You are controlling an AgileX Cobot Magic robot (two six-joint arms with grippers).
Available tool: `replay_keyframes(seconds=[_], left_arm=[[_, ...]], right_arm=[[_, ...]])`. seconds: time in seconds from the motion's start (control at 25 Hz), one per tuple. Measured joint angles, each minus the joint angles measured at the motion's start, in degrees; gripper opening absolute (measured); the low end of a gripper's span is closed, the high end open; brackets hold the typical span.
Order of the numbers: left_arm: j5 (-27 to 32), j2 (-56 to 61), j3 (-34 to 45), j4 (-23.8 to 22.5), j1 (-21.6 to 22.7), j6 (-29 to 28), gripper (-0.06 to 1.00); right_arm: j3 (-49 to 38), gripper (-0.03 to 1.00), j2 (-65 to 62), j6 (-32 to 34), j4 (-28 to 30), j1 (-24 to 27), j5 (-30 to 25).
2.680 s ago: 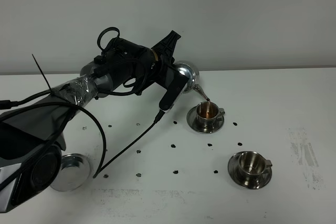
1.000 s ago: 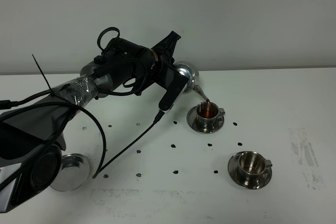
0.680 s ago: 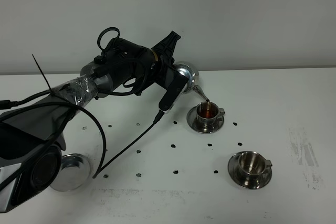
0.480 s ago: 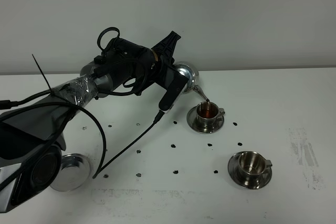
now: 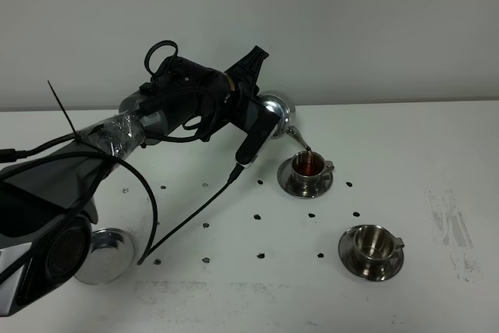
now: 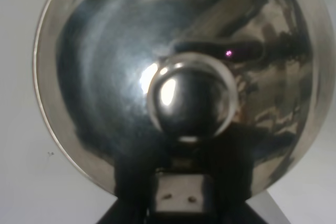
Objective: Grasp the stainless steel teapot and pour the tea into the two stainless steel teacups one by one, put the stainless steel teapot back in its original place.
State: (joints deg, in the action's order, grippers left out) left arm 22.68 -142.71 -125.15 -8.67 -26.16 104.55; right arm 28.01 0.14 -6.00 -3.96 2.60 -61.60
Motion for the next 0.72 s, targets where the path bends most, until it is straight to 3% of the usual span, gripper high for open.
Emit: replay_keyframes(seconds=[0.72], left_arm=[[-0.2, 0.0, 0.0, -1.3, 0.0, 0.2, 0.25]], right_arm=[[0.0, 0.43, 0.0, 0.0, 0.0, 0.0, 0.0]])
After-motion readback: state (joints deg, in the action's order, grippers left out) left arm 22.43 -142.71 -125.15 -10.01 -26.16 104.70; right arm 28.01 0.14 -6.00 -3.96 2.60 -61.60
